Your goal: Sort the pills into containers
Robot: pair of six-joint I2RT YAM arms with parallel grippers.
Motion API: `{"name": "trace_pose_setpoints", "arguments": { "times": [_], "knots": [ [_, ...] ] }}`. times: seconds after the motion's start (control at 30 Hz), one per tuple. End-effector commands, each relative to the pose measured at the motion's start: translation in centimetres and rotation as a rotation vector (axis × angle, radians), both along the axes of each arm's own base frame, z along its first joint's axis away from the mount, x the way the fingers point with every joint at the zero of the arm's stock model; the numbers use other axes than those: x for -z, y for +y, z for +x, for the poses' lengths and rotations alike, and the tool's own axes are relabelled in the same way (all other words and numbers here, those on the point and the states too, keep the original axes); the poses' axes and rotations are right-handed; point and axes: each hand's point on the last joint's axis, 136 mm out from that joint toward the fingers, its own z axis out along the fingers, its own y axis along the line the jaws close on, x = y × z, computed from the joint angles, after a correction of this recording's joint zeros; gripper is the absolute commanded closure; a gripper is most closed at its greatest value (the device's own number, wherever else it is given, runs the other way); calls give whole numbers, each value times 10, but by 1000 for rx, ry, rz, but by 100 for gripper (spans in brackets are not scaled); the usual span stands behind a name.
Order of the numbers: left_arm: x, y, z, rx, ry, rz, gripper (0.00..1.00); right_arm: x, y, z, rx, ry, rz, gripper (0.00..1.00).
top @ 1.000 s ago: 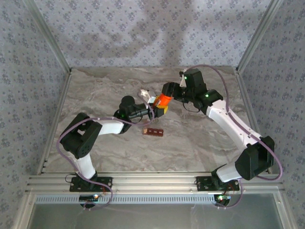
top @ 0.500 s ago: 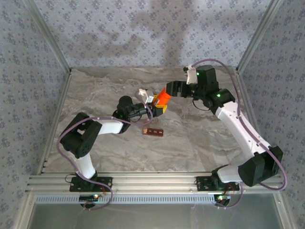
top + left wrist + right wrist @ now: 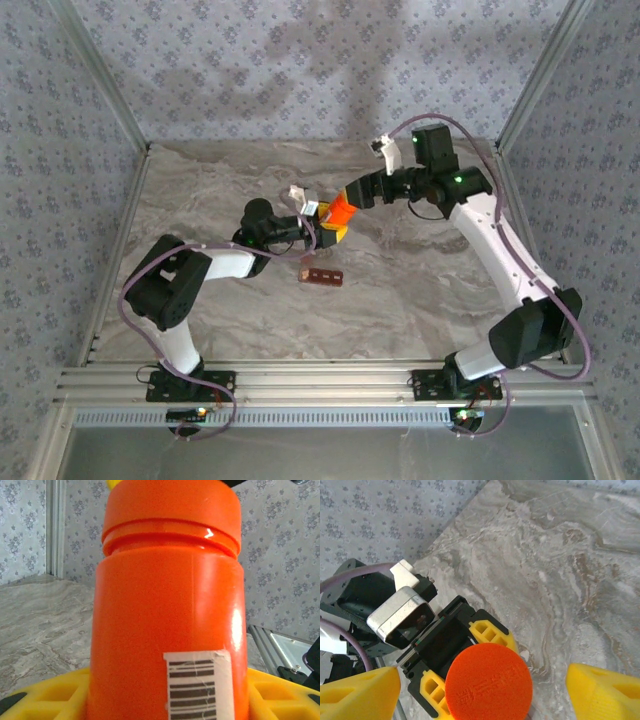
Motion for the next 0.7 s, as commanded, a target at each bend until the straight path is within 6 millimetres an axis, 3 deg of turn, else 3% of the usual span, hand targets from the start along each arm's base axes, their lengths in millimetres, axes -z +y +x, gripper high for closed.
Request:
{"name": "trace_pose_setpoints", "arguments": {
  "times": [0.0,0.43,0.67],
  "knots": [
    [-27,1,-5,35,-59,-44,100,3,7,-9,-60,17,-14,14],
    [-30,1,-5,33,-64,-47,100,25,14,-12,-76,67,-33,30],
    [-34,1,-6,36,-67,-51,100,32,14,-11,-72,84,-40,33]
  ]
}}
